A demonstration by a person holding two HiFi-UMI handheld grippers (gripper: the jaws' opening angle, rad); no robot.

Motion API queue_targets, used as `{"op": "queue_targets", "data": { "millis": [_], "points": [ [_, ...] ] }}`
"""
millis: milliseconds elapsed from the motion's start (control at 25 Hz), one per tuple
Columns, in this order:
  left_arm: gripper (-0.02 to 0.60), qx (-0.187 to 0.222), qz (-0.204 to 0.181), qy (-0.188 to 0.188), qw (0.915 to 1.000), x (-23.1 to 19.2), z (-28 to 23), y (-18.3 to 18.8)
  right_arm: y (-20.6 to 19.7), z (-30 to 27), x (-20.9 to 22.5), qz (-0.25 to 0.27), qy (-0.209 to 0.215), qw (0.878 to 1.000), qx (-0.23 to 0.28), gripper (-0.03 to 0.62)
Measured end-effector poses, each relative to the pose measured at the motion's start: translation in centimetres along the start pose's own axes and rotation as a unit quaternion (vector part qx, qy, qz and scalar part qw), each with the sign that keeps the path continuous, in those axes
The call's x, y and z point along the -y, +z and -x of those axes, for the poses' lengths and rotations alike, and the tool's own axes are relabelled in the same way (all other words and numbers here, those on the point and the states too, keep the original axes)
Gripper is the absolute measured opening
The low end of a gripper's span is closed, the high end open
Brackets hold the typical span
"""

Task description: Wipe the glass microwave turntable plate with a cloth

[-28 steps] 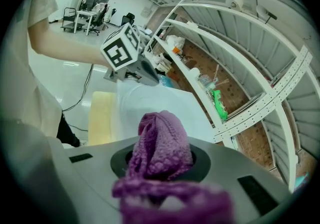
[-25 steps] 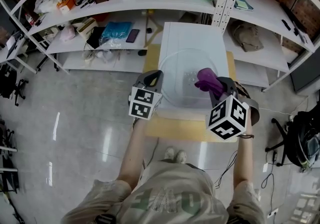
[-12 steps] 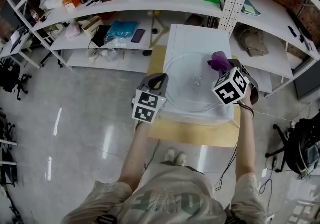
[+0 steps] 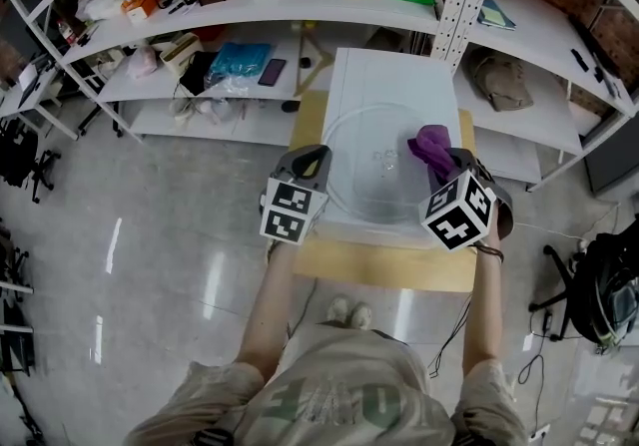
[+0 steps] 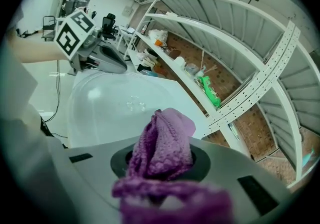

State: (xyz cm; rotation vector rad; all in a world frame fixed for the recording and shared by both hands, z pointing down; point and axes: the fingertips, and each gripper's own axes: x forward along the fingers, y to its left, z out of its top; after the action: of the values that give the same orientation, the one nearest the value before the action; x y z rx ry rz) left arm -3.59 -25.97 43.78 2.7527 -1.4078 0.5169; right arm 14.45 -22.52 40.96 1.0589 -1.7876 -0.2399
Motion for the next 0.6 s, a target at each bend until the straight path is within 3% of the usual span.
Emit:
{"op": "queue_targets", "data": {
  "millis": [320, 600],
  "points": [
    [0.002, 0.0, 0.001, 0.0, 1.0, -0.2, 0.1, -0.1, -0.9, 4.4, -5.0, 0.032, 0.031, 0.999, 0.002, 0.049],
    [0.002, 0.001, 0.002, 0.004, 1.0, -0.2, -0.1, 0.0, -1.1, 6.0, -6.8, 0.036, 0.045, 0.998, 0.003, 0.049]
  ]
}}
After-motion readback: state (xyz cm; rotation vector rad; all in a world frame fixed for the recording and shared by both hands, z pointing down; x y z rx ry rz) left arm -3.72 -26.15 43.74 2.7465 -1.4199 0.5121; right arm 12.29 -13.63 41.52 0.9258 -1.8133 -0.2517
